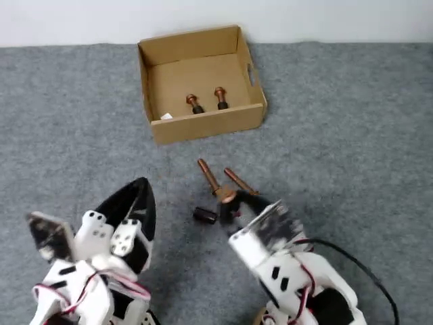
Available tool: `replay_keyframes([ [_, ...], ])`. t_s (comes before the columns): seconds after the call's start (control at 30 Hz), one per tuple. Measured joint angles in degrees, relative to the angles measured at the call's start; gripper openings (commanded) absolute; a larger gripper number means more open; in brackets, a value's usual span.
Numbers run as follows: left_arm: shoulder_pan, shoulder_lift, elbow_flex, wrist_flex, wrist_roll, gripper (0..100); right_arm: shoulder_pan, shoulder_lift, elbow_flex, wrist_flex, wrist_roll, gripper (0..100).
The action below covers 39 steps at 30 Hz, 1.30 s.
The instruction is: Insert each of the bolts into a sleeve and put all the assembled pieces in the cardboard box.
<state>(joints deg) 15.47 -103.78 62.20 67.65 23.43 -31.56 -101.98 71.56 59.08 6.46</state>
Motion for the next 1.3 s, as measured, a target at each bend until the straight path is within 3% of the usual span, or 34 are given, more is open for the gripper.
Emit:
replay_keyframes([
  [0.13, -5.9, 0.0, 7.8, -2.1, -6.3, 0, 9.0, 8.0, -4.0, 0.0, -7.7, 0.8],
  [0.4, -13.3, 0.0, 25.6, -9.7, -15.7, 0, 10.8, 38.2, -25.1, -0.1, -19.5, 0.8],
  [0.57, -14.5, 0.0, 33.6, -14.9, -16.1, 0, 11.0, 57.4, -39.2, -1.9, -20.2, 0.8],
  [0.8, -14.9, 0.0, 34.7, -18.7, -15.9, 0, 12.6, 80.4, -54.8, -15.2, -20.2, 0.8],
  [1.0, -14.9, 0.1, 34.7, -14.0, -7.2, 0, 13.9, 100.7, -68.1, -23.6, -17.6, 0.8],
  [1.3, -14.9, 0.1, 34.7, -13.1, -5.9, 0, 16.5, 131.1, -91.5, -25.6, -12.4, 0.8],
])
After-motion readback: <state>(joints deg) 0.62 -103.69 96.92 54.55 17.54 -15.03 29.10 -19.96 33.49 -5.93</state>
